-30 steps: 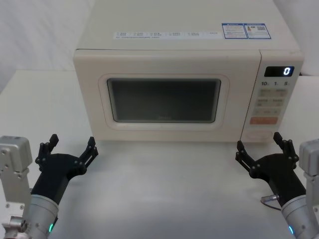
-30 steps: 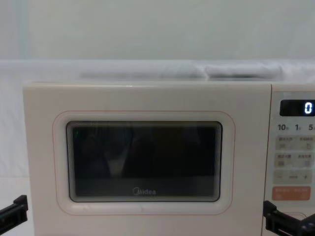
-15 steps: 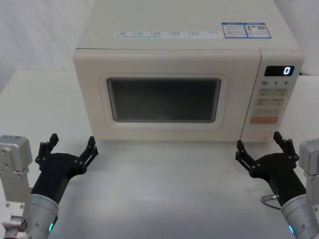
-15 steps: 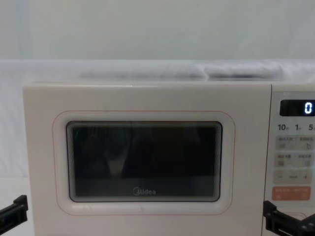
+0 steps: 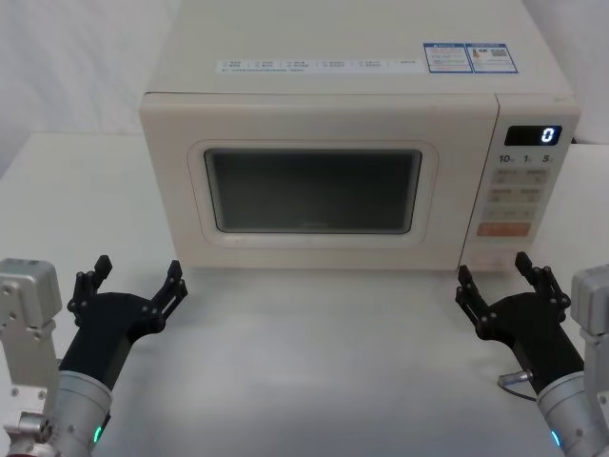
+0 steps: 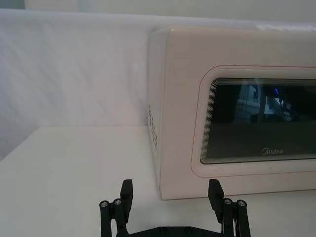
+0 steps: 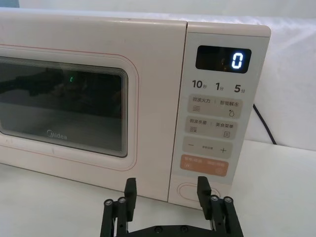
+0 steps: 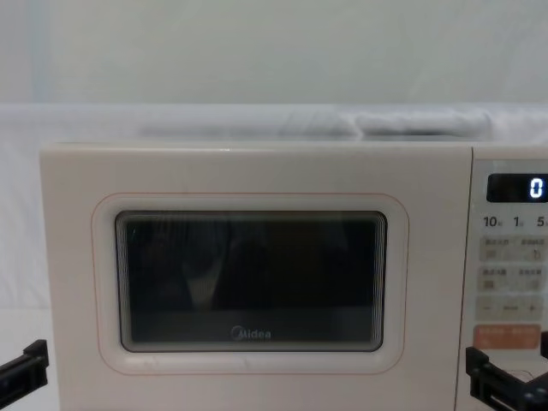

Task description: Press the button to open the microwave door with one hand; close the microwave door with the other hand.

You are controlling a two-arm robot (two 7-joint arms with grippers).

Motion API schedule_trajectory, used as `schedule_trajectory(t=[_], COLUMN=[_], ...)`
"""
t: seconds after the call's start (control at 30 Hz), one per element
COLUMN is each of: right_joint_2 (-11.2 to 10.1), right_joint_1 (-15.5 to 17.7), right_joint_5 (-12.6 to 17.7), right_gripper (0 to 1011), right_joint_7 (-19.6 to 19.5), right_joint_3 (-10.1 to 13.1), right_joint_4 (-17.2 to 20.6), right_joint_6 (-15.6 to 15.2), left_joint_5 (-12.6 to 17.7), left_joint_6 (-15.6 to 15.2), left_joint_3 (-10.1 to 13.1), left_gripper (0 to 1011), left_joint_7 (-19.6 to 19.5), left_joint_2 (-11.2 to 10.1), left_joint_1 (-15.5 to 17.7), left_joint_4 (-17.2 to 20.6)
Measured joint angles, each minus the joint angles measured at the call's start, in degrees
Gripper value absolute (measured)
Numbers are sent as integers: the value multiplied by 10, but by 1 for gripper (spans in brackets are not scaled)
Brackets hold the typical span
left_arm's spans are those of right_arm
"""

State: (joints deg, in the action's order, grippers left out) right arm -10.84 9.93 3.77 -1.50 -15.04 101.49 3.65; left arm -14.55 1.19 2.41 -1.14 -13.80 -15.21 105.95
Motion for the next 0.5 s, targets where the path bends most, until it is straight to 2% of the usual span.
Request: schedule_trajectory(t=[0.13, 0.17, 0.2, 0.5], right_joint_2=[0, 0, 0, 0], right_joint_1=[0, 0, 0, 0], right_joint_5=[0, 0, 0, 0], right_gripper=[739, 658, 658, 375], right_joint_7=[0, 0, 0, 0], right_joint_3=[0, 0, 0, 0], right_joint_4=[0, 0, 0, 0], right_joint_6=[0, 0, 0, 0], left_joint_5=[0, 0, 0, 0], left_joint_6=[0, 0, 0, 0], left_joint_3=[0, 0, 0, 0], left_gripper=[1001, 1001, 1001, 1001], left_joint_7=[0, 0, 0, 0], left_joint_2=[0, 0, 0, 0], left_joint_1=[0, 0, 0, 0], left_joint_4=[0, 0, 0, 0])
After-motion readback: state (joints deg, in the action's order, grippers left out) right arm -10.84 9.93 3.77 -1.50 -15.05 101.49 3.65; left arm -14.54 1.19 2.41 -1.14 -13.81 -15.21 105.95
